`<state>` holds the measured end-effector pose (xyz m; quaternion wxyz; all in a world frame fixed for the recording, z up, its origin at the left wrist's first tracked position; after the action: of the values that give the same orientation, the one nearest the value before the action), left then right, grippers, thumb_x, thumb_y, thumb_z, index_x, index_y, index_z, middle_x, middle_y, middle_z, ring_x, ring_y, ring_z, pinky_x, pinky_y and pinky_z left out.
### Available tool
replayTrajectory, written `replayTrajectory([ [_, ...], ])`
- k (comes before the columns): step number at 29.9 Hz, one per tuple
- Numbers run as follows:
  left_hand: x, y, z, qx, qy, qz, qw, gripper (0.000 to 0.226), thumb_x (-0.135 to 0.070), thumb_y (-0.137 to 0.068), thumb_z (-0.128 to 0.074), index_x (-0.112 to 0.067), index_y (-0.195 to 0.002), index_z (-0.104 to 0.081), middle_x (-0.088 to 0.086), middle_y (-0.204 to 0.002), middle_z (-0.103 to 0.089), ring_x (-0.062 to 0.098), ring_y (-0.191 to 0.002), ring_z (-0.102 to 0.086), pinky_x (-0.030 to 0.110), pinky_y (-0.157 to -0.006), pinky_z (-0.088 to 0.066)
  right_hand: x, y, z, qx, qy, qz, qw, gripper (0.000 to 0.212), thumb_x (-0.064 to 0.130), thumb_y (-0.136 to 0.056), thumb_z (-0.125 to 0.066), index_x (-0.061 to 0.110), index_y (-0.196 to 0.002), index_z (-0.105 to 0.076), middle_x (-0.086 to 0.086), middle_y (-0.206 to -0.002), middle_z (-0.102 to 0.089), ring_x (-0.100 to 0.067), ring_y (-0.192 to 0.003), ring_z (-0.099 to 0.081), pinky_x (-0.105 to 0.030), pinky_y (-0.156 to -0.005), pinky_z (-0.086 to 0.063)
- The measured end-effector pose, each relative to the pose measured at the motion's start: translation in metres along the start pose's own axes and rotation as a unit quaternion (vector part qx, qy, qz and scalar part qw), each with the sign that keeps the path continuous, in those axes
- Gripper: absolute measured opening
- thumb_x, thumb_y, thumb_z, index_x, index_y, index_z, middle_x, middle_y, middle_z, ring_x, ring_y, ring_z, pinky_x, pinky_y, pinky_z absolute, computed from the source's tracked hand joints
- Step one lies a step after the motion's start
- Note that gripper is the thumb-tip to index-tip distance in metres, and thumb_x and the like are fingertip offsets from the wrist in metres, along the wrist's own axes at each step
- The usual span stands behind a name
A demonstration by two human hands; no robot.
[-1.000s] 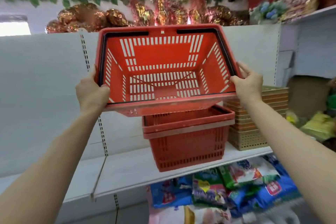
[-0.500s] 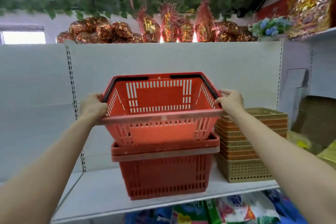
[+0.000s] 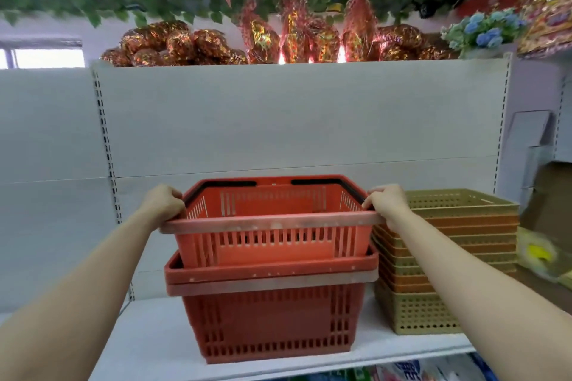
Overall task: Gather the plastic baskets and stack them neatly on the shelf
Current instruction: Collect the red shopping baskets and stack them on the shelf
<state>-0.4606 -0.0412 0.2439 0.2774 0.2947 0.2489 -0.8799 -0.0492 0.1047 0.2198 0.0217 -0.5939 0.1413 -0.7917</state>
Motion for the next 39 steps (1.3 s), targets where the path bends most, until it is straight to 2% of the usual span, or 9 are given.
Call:
replayTrajectory([
  [7,0.048,0.003,-0.046,0.031,0.080,0.068,0.994,0.050,0.019,-0.076,-0.067,0.008,-0.124,-0.068,0.022,-0.114,-0.070,0.028,-0.095,-0.061,0.031,-0.080,-0.045,-0.042,0.010,-0.022,0.036,0.042,-0.019,0.998,0.038,-0.002,-0.074,-0.068,0.007,-0.110,-0.070,-0.010,-0.125,-0.063,-0.028,-0.113,-0.054,-0.030,-0.084,-0.040],
  [12,0.054,0.012,-0.057,0.028,0.148,0.071,0.986,0.045,0.016,-0.084,-0.065,0.006,-0.128,-0.065,0.011,-0.107,-0.064,0.025,-0.098,-0.058,0.029,-0.084,-0.041,-0.054,0.004,-0.025,0.029,0.039,-0.019,0.999,0.045,0.005,-0.080,-0.067,0.010,-0.125,-0.062,-0.006,-0.135,-0.056,-0.027,-0.126,-0.048,-0.032,-0.097,-0.037],
  [15,0.070,0.022,-0.056,0.101,0.263,0.077,0.956,0.053,-0.024,-0.093,-0.071,-0.011,-0.142,-0.057,0.011,-0.131,-0.066,0.029,-0.117,-0.062,0.036,-0.097,-0.047,-0.063,0.007,-0.027,0.033,0.046,-0.019,0.998,0.042,0.010,-0.082,-0.068,0.011,-0.124,-0.063,-0.007,-0.133,-0.058,-0.026,-0.124,-0.050,-0.034,-0.100,-0.038],
  [17,0.088,0.039,-0.062,0.154,0.351,0.044,0.922,0.076,-0.063,-0.076,-0.076,-0.018,-0.136,-0.063,0.005,-0.130,-0.069,0.023,-0.115,-0.065,0.041,-0.096,-0.049,-0.073,0.015,-0.023,0.015,0.003,-0.004,1.000,0.039,0.019,-0.086,-0.067,0.010,-0.123,-0.064,-0.006,-0.130,-0.061,-0.022,-0.121,-0.053,-0.033,-0.101,-0.040],
  [19,0.100,0.060,-0.071,0.129,0.382,0.004,0.915,0.098,-0.078,-0.059,-0.076,-0.022,-0.138,-0.060,0.000,-0.133,-0.067,0.017,-0.120,-0.063,0.044,-0.105,-0.045,-0.080,0.033,-0.016,-0.015,-0.044,0.054,0.997,0.043,0.033,-0.089,-0.063,0.011,-0.126,-0.062,-0.003,-0.130,-0.061,-0.014,-0.119,-0.053,-0.027,-0.100,-0.038],
  [23,0.108,0.080,-0.090,0.018,0.347,-0.043,0.937,0.120,-0.063,-0.051,-0.080,-0.028,-0.156,-0.033,-0.002,-0.141,-0.054,0.018,-0.127,-0.054,0.046,-0.105,-0.046,-0.099,0.072,-0.019,0.013,-0.016,0.158,0.987,0.061,0.044,-0.089,-0.060,0.016,-0.142,-0.045,0.003,-0.142,-0.049,-0.012,-0.131,-0.042,-0.029,-0.107,-0.034],
  [28,0.096,0.082,-0.101,-0.009,0.357,-0.064,0.932,0.110,-0.047,-0.060,-0.093,-0.029,-0.152,-0.035,0.003,-0.144,-0.052,0.022,-0.128,-0.054,0.048,-0.103,-0.048,-0.113,0.069,-0.018,-0.005,-0.015,0.162,0.987,0.074,0.044,-0.085,-0.066,0.021,-0.147,-0.033,0.003,-0.147,-0.043,-0.014,-0.134,-0.040,-0.034,-0.109,-0.035],
  [32,0.087,0.082,-0.113,-0.017,0.371,-0.070,0.926,0.094,-0.020,-0.078,-0.082,-0.021,-0.156,-0.031,0.004,-0.144,-0.051,0.023,-0.129,-0.053,0.043,-0.100,-0.047,-0.122,0.056,-0.011,-0.032,-0.003,0.153,0.988,0.071,0.048,-0.082,-0.068,0.021,-0.143,-0.042,0.002,-0.139,-0.052,-0.015,-0.128,-0.046,-0.037,-0.106,-0.040],
  [39,0.076,0.085,-0.128,-0.011,0.394,-0.071,0.916,0.113,-0.049,-0.056,-0.092,-0.033,-0.150,-0.033,-0.003,-0.141,-0.050,0.018,-0.125,-0.053,0.045,-0.106,-0.045,-0.134,0.038,-0.003,-0.033,-0.031,0.149,0.988,0.074,0.049,-0.079,-0.070,0.021,-0.142,-0.044,0.004,-0.141,-0.051,-0.011,-0.130,-0.045,-0.040,-0.107,-0.041],
])
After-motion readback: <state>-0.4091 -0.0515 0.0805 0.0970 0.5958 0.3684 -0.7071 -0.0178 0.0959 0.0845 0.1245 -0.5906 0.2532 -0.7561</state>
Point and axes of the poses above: each hand's wrist, its own y-axis away from the middle knuckle, its own z-axis out of the back of the hand, x = y × z, the point moved 2 cm from there along -y, towards the middle knuckle
